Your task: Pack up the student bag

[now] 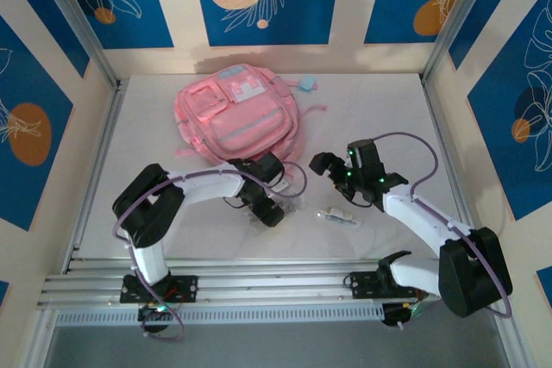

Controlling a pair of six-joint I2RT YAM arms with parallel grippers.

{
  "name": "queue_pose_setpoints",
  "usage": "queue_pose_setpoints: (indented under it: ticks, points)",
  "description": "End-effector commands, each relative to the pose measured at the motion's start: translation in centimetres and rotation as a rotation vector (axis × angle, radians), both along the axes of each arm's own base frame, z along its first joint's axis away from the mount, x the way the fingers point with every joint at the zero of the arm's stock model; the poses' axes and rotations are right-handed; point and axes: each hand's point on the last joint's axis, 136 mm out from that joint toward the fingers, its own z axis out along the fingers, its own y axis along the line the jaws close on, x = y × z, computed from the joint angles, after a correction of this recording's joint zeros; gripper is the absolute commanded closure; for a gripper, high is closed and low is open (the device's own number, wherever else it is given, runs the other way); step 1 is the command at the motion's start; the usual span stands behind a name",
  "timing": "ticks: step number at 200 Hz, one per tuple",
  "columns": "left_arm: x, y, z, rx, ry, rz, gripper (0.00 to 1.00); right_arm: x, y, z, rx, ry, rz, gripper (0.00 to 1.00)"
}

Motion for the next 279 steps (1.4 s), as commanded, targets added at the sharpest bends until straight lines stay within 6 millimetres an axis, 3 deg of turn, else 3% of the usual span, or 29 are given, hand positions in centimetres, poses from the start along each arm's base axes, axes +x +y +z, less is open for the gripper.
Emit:
queue_pose_setpoints:
  ticks: [1, 37, 67, 103, 149, 205, 279]
  points:
    - [-1.7, 1.4, -2.8, 0.126, 0.035, -0.058, 0.14, -0.2, -0.9, 0.3, 0.032, -0.010, -0.038, 0.00]
    - [-2.6, 1.2, -3.8, 0.130, 0.070, -0.063, 0.40, -0.4, -2.2, 0.2, 0.042, -0.015, -0.082, 0.00]
    - [-3.5, 0.7, -3.2, 0.105, 0.090, -0.082, 0.60, -0.4, -3.0, -0.2, 0.042, -0.006, -0.106, 0.00]
    - [-4.3, 0.1, -1.8, 0.067, 0.125, -0.104, 0.82, -0.2, -3.0, -0.6, 0.041, 0.003, -0.099, 0.00]
    - [-3.9, -1.6, 0.9, 0.003, 0.132, -0.095, 1.00, 0.3, -2.5, -0.2, 0.045, -0.005, -0.063, 0.00]
    - [-3.1, -3.2, 3.3, -0.047, 0.128, -0.075, 1.00, 0.5, -1.8, 0.4, 0.044, -0.025, -0.006, 0.00]
    - [1.1, -5.7, 10.0, -0.327, 0.139, 0.093, 1.00, 1.0, 1.0, 5.0, 0.161, -0.238, 0.337, 0.00]
